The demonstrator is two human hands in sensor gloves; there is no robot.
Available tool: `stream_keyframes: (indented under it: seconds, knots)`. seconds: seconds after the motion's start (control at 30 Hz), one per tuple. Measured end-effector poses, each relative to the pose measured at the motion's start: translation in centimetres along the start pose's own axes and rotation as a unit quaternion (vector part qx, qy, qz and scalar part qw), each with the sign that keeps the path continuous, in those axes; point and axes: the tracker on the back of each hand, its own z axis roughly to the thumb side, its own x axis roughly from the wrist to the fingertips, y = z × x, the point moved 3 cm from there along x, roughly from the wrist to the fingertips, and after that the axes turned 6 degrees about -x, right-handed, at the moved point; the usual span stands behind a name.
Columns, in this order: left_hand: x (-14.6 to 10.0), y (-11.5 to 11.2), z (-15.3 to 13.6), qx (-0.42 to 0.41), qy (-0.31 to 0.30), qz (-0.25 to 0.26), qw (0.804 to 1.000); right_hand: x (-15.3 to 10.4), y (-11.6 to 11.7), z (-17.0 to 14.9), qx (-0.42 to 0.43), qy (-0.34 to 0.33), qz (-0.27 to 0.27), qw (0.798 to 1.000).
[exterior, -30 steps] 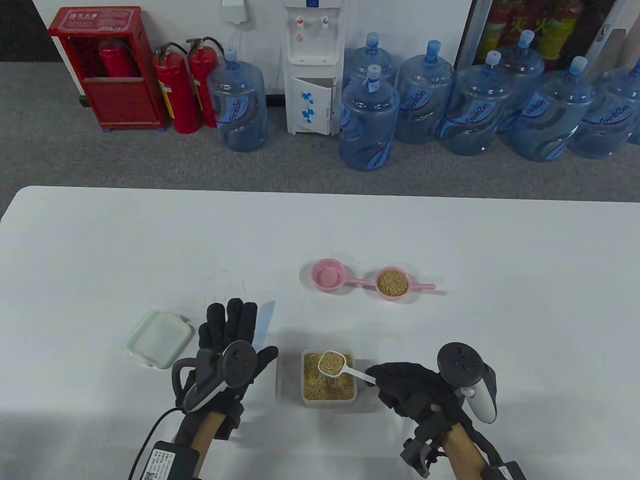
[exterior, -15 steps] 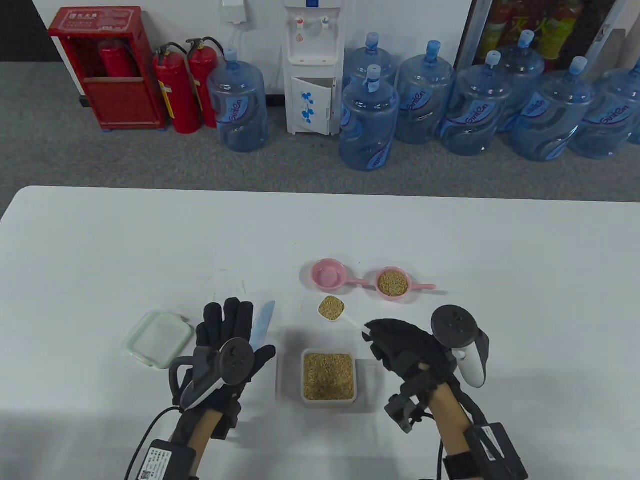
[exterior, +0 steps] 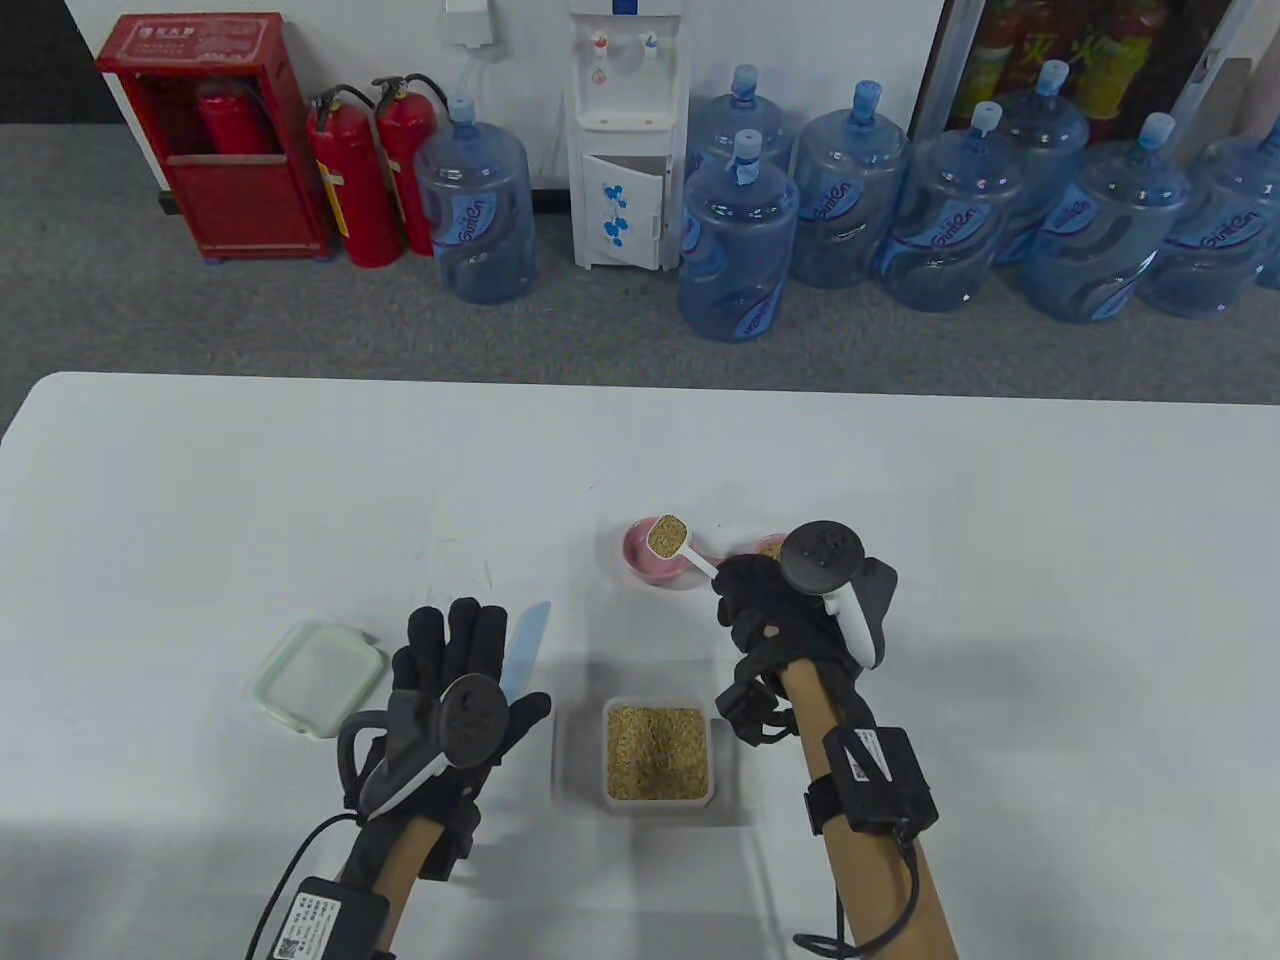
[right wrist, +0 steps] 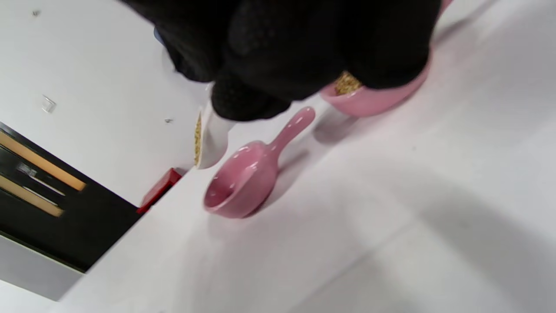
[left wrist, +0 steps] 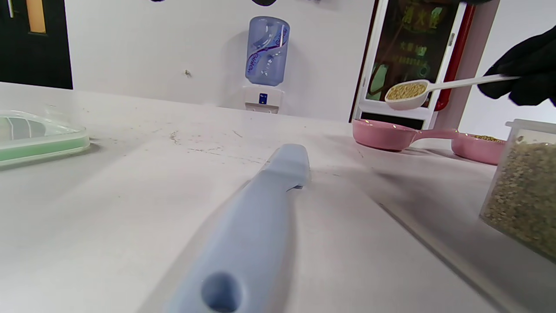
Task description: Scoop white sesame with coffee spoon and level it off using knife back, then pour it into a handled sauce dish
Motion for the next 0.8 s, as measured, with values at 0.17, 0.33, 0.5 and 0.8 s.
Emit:
stream_keyframes:
  seconds: [0.17, 0.33, 0.5, 0.8]
  knots:
    - [0.1, -0.1, -0.2, -0.003, 0.003, -0.006, 1.0, 1.2, 0.8, 1.3, -0.084, 0.005, -0.017, 0.996]
    - [0.1, -0.1, -0.3, -0.006, 0.002, -0.007, 1.0, 1.2, 1.1, 3.1, -0.185, -0.015, -0.065, 0.98]
    - [0.1, -0.1, -0.2, -0.007, 0.002, -0.005, 1.0, 0.5, 1.6, 4.3, -0.24, -0.026, -0.083, 0.967]
    - [0.1, -0.3, 0.1, -0.003, -0.008, -0.014, 1.0, -1.9, 0.4, 5.4, -0.274, -0.067, -0.127, 0.951]
